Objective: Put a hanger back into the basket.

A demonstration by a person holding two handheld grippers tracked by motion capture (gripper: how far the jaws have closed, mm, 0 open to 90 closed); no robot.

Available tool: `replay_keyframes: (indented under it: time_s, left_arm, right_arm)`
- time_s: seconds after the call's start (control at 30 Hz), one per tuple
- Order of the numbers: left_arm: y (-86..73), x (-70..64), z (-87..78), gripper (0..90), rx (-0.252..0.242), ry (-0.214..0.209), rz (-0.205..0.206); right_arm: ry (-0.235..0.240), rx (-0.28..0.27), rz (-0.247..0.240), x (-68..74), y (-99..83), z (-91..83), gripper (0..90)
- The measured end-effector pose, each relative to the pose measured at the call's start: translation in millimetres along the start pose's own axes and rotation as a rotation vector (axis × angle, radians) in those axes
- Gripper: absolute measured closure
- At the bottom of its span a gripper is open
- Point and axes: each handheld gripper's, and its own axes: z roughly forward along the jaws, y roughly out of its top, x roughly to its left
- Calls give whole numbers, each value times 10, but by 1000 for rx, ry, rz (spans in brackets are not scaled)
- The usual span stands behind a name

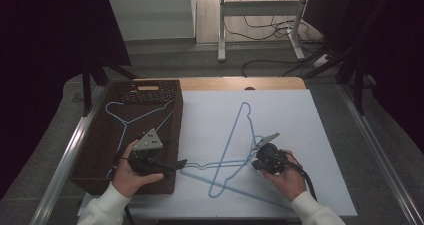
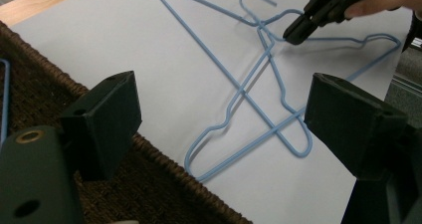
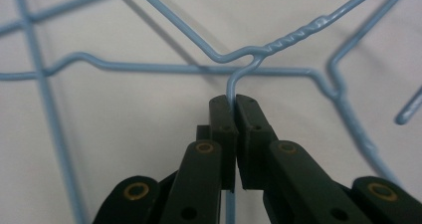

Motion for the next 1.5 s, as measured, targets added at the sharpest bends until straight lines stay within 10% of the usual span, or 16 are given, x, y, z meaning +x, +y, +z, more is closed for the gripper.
replay_keyframes:
  time_s: [0.4, 0.83, 1.5]
  left_arm:
    - [186, -186, 240, 176, 35, -44, 50]
    - [399, -321, 606, 207, 160, -148, 64]
    - [523, -574, 1229, 276, 279, -175, 102]
  right_arm:
    - [86, -147, -59, -160, -245, -446, 872]
    - [132, -165, -90, -141, -250, -491, 872]
    - [151, -193, -150, -85, -238, -527, 872]
